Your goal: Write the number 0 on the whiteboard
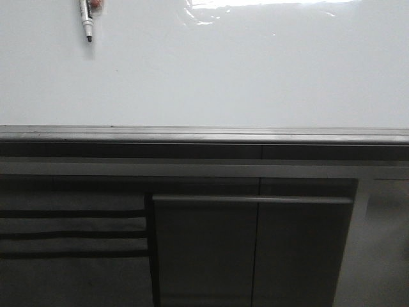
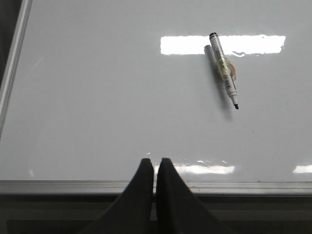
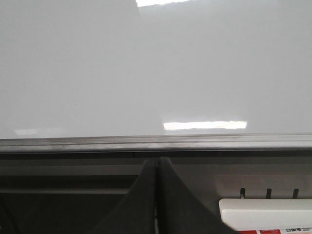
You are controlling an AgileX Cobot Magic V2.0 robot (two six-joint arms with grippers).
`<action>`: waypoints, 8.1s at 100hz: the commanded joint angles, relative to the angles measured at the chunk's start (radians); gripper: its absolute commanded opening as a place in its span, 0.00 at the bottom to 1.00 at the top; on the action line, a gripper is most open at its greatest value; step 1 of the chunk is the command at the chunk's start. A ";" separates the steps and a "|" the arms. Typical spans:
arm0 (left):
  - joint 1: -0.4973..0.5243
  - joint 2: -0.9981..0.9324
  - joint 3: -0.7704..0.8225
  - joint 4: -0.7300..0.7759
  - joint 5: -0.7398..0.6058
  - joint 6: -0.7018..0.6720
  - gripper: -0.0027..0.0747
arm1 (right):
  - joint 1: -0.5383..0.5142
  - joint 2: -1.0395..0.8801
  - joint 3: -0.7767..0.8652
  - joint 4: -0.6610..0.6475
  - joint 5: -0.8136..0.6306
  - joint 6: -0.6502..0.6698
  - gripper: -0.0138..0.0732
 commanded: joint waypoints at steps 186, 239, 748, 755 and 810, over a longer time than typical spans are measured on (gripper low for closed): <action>0.004 0.269 -0.590 -0.070 0.520 0.011 0.01 | -0.004 0.276 -0.601 0.046 0.360 -0.011 0.07; 0.004 0.415 -0.597 -0.025 0.493 0.062 0.11 | -0.004 0.436 -0.637 -0.008 0.476 -0.096 0.10; -0.891 1.225 -1.201 -0.159 1.044 0.576 0.01 | 0.711 1.201 -1.318 0.355 1.075 -0.900 0.50; -0.891 1.225 -1.201 -0.159 1.044 0.595 0.01 | 0.711 1.217 -1.318 0.355 1.072 -0.926 0.50; -0.891 1.225 -1.201 -0.157 1.030 0.601 0.01 | 0.711 1.242 -1.318 0.359 1.065 -0.966 0.17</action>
